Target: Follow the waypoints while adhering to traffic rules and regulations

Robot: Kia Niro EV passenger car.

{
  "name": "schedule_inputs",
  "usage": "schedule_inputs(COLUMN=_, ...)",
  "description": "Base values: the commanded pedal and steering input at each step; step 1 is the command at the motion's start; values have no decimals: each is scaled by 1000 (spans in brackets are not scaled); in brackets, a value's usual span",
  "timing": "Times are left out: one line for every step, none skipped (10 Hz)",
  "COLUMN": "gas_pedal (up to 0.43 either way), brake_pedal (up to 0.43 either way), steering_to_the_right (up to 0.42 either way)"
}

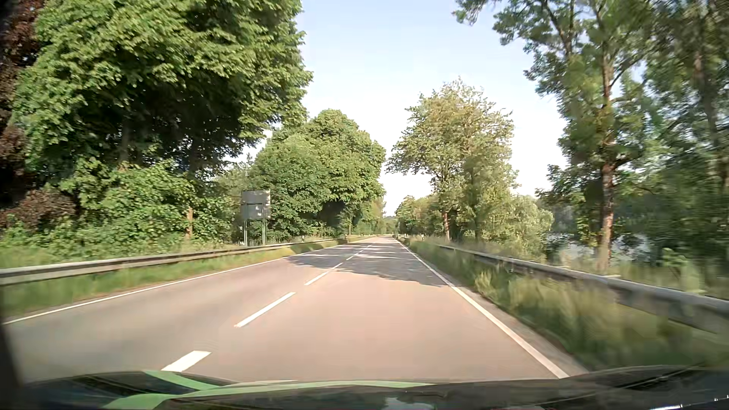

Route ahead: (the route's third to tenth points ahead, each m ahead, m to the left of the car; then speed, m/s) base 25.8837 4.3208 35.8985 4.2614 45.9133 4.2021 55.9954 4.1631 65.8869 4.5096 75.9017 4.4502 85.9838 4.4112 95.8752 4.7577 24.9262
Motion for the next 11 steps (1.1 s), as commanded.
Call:
schedule_inputs(gas_pedal=150, brake_pedal=0, steering_to_the_right=-5)
schedule_inputs(gas_pedal=157, brake_pedal=0, steering_to_the_right=-4)
schedule_inputs(gas_pedal=157, brake_pedal=0, steering_to_the_right=-4)
schedule_inputs(gas_pedal=157, brake_pedal=0, steering_to_the_right=-4)
schedule_inputs(gas_pedal=157, brake_pedal=0, steering_to_the_right=-4)
schedule_inputs(gas_pedal=157, brake_pedal=0, steering_to_the_right=-4)
schedule_inputs(gas_pedal=150, brake_pedal=0, steering_to_the_right=-4)
schedule_inputs(gas_pedal=138, brake_pedal=0, steering_to_the_right=-4)
schedule_inputs(gas_pedal=118, brake_pedal=0, steering_to_the_right=-5)
schedule_inputs(gas_pedal=110, brake_pedal=0, steering_to_the_right=-5)
schedule_inputs(gas_pedal=110, brake_pedal=0, steering_to_the_right=-5)
